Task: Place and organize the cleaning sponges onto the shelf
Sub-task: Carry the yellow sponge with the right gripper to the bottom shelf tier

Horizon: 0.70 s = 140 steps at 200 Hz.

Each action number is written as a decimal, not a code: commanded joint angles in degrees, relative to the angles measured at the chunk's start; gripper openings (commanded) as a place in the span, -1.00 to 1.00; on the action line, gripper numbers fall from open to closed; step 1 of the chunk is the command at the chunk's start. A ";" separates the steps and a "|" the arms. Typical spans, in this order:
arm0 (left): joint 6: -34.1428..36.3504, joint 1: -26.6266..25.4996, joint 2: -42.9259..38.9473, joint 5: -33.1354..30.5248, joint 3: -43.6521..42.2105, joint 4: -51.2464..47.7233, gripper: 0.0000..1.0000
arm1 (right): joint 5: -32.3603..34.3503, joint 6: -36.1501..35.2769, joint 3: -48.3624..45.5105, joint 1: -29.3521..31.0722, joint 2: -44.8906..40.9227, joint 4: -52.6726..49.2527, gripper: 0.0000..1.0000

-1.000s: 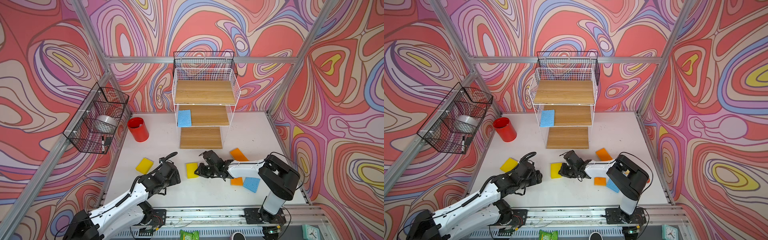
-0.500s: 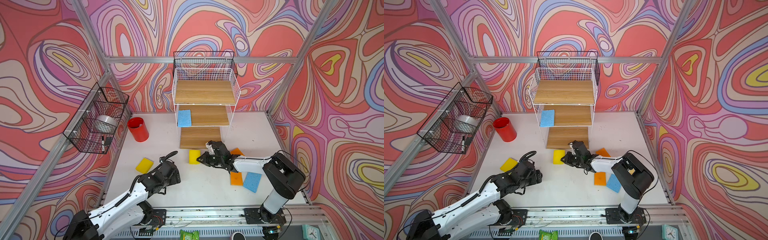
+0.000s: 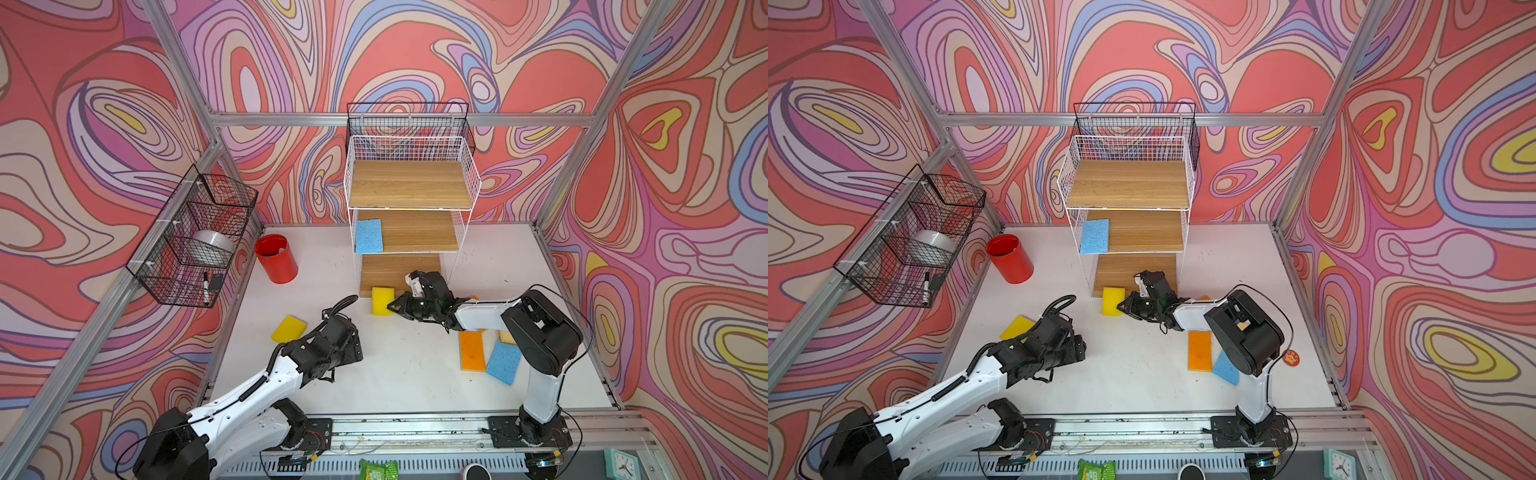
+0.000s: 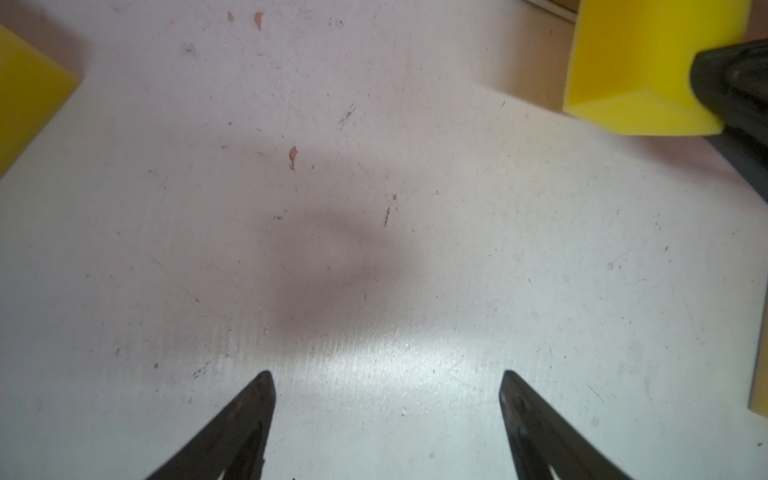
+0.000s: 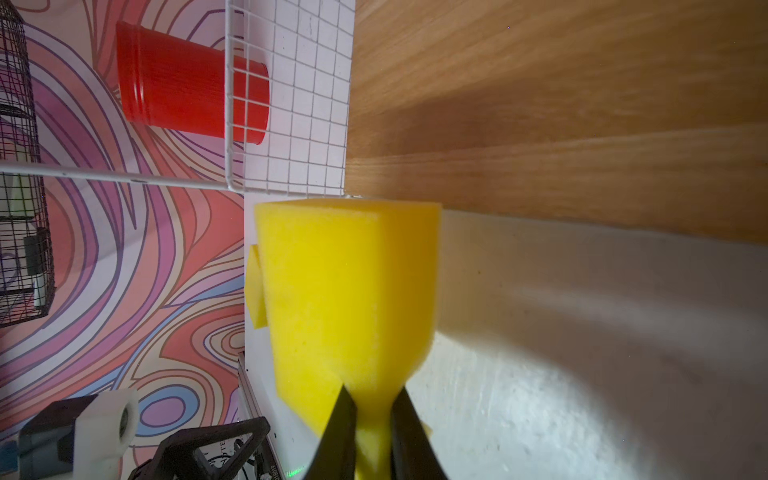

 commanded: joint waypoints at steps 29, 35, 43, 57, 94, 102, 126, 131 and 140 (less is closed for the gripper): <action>1.57 3.26 -1.62 2.17 0.46 -0.48 0.73 | -0.37 -0.50 5.39 -1.11 3.86 -0.03 -0.71; 1.67 3.36 -1.82 2.19 0.46 -0.68 0.72 | -0.36 -0.47 6.16 -1.20 4.32 -0.52 -0.71; 1.88 3.59 -2.08 2.26 0.48 -0.93 0.73 | -0.37 -0.56 7.24 -1.36 4.87 -1.27 -0.71; 2.23 3.80 -2.31 2.27 0.71 -1.49 0.73 | -0.46 -0.90 9.34 -1.38 6.03 -3.03 -0.71; 3.01 4.25 -3.47 1.95 1.16 -3.03 0.73 | 1.59 -1.26 13.59 -1.52 7.66 -7.20 -0.71; 3.07 4.32 -3.71 1.97 1.16 -3.11 0.73 | 1.65 -0.54 14.15 -1.52 8.17 -7.21 -0.70; 3.33 4.62 -3.89 1.85 1.33 -3.42 0.73 | 1.65 0.51 16.10 -1.55 9.70 -7.97 -0.70; 3.47 4.69 -3.93 1.89 1.34 -3.49 0.73 | 1.69 0.78 16.28 -1.52 9.95 -8.12 -0.70; 3.60 4.83 -3.86 1.81 1.42 -3.67 0.73 | 1.99 0.88 16.77 -1.54 10.23 -8.34 -0.69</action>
